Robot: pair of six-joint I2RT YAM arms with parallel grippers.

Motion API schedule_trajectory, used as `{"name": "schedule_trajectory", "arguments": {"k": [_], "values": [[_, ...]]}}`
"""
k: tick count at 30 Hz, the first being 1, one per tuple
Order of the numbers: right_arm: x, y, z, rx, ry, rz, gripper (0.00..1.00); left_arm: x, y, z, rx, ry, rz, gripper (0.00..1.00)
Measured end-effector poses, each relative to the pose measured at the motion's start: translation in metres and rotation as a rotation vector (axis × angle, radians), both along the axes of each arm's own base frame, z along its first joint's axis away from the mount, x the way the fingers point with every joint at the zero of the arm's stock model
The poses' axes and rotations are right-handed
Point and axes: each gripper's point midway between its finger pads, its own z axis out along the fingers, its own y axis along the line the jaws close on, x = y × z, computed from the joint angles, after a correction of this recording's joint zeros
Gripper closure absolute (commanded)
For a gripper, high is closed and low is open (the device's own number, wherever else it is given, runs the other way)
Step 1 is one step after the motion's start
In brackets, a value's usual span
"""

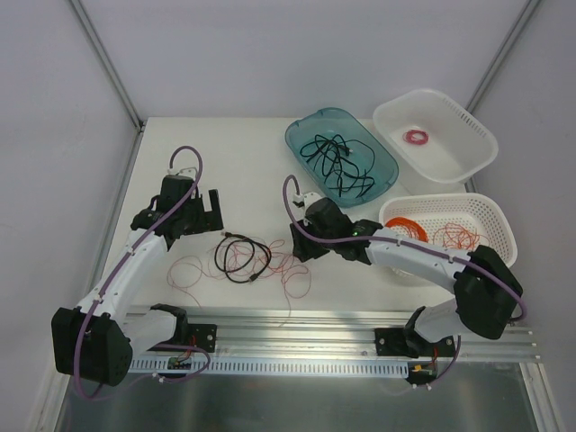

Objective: Untangle the cables

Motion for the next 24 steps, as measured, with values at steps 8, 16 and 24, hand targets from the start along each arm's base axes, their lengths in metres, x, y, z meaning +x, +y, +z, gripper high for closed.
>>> {"name": "schedule_trajectory", "arguments": {"k": [8,16,24], "values": [[0.006,-0.035,0.009,-0.133,-0.044,-0.089,0.35,-0.003,-0.014,-0.004,-0.057,0.03,-0.049,0.01],[0.016,-0.008,0.048,-0.03,-0.055,-0.131,0.35,-0.022,-0.038,-0.025,-0.138,0.113,-0.09,0.01],[0.005,0.032,0.039,-0.01,0.04,-0.204,0.36,-0.044,-0.065,-0.041,-0.144,0.177,-0.104,0.01]]}}
